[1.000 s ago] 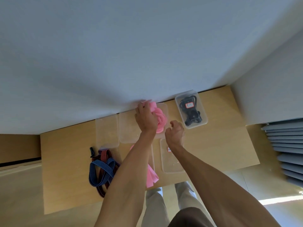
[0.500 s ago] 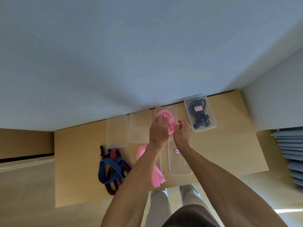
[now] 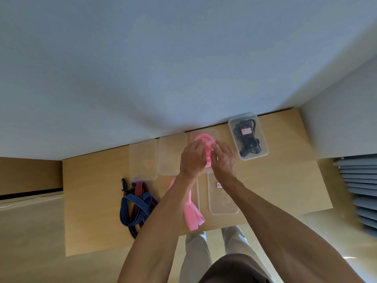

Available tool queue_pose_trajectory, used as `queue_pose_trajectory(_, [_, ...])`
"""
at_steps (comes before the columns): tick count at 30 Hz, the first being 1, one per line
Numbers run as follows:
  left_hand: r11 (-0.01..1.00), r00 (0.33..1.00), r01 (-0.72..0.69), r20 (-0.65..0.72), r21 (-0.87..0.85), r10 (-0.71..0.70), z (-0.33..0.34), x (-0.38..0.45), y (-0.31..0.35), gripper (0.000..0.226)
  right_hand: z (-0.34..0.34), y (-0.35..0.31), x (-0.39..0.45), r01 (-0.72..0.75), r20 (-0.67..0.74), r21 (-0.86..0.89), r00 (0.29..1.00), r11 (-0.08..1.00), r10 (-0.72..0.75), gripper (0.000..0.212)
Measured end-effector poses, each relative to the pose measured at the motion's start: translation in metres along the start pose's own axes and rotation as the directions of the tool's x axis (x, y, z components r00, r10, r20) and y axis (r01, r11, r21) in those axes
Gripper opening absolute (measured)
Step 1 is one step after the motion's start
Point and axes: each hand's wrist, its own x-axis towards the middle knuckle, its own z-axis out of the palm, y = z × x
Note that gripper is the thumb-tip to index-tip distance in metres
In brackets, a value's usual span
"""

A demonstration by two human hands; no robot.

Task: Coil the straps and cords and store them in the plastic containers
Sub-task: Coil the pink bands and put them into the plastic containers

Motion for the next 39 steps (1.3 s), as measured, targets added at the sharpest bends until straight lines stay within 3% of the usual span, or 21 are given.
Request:
queue_pose_trajectory(3, [0.999,0.983,-0.015,0.181,0.052,0.005,0.01,-0.006,-0.001,0.029,0.004,0.007,-0.009,-0.058,0.218,-0.187,0.971,0.981,0.099,0.011])
queue_pose_trajectory(7, [0.999,0.977,-0.017,0.211,0.047,0.006,0.015,-0.006,0.005,0.029,0.008,0.01,-0.017,-0.038,0.372,-0.322,0.914,0.946,0.163,0.024])
queue_pose_trajectory(11, [0.999,0.999,0.024,0.037,-0.03,-0.023,0.003,0.0,0.009,0.019,0.005,-0.002,-0.015,-0.017,0.223,-0.225,0.972,0.974,0.069,0.023])
queue_pose_trajectory(16, [1.0,0.98,0.011,-0.197,-0.028,-0.017,-0.01,-0.009,0.014,0.016,-0.012,-0.009,-0.012,-0.159,0.109,-0.026,0.981,0.987,0.161,0.032])
queue_pose_trajectory(19, [0.947,0.937,0.254,-0.193,-0.196,-0.291,-0.017,-0.023,0.021,0.018,-0.026,-0.012,-0.015,-0.273,0.079,0.071,0.96,0.959,0.267,0.035])
queue_pose_trajectory(22, [0.841,0.869,0.46,-0.051,-0.284,-0.493,-0.014,-0.048,0.033,0.021,-0.038,0.0,-0.026,-0.556,0.152,0.101,0.828,0.825,0.54,0.036])
queue_pose_trajectory(24, [0.821,0.843,0.538,0.09,-0.19,-0.531,-0.005,-0.068,0.038,0.02,-0.041,0.013,-0.041,-0.674,0.249,-0.018,0.713,0.739,0.656,0.037])
queue_pose_trajectory(27, [0.791,0.74,0.611,0.338,0.023,-0.582,0.012,-0.089,0.042,0.019,-0.04,0.028,-0.064,-0.708,0.348,-0.194,0.597,0.679,0.723,0.036])
queue_pose_trajectory(29, [0.783,0.682,0.614,0.432,0.099,-0.59,0.022,-0.094,0.043,0.02,-0.034,0.035,-0.075,-0.705,0.376,-0.271,0.55,0.656,0.746,0.032])
queue_pose_trajectory(35, [0.664,0.598,0.747,0.431,0.004,-0.675,0.048,-0.095,0.05,0.019,-0.014,0.04,-0.09,-0.774,0.292,-0.257,0.508,0.578,0.81,0.026])
queue_pose_trajectory(39, [0.585,0.565,0.804,0.435,-0.101,-0.701,0.05,-0.097,0.06,0.017,-0.024,0.053,-0.094,-0.893,0.197,-0.151,0.393,0.424,0.898,0.026])
